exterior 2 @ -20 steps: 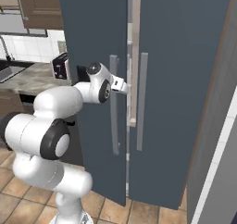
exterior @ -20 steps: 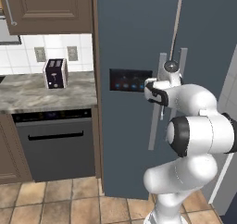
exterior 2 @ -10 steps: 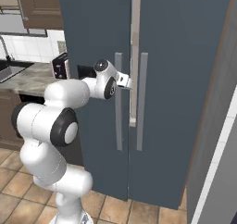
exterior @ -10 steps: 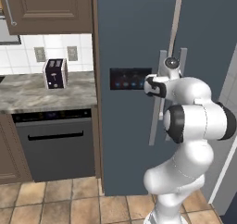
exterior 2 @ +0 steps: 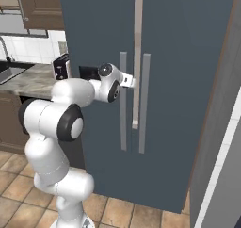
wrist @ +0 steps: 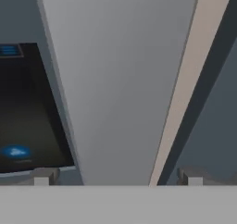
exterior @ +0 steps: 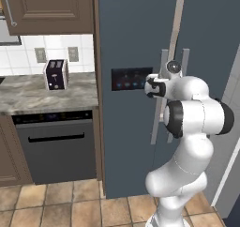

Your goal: Store the hot dog in the freezer for long-term storage. Close the freezer door after placing the cooked food.

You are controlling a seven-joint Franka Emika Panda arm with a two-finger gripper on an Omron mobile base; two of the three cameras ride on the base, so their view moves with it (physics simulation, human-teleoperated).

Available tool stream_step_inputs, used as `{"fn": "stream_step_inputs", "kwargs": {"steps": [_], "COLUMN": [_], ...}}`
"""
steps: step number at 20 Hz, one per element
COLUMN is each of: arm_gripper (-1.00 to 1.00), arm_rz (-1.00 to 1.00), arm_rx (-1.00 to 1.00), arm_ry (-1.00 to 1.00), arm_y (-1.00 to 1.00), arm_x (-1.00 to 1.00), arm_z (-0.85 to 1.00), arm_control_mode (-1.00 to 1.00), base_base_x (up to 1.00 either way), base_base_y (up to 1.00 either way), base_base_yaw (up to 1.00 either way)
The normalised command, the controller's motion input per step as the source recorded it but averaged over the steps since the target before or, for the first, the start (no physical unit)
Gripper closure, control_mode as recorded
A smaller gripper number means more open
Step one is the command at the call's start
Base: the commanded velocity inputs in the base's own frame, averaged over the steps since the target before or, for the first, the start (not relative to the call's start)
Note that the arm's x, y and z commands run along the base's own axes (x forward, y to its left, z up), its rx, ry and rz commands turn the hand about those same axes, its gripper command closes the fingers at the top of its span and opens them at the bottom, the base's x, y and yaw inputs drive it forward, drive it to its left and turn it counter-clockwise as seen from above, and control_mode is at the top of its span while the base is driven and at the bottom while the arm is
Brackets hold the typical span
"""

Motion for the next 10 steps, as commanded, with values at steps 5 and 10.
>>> {"fn": "stream_step_inputs", "kwargs": {"steps": [5,10], "arm_gripper": [-1.00,-1.00], "arm_rz": [0.00,0.00], "arm_rx": [-0.02,0.00], "arm_ry": [-0.20,-0.08], "arm_y": [0.00,0.00], "arm_x": [0.28,0.26], "arm_z": [0.00,0.00], "arm_control_mode": [-1.00,-1.00], "base_base_x": [0.00,0.00], "base_base_y": [0.00,0.00], "base_base_yaw": [0.00,0.00]}}
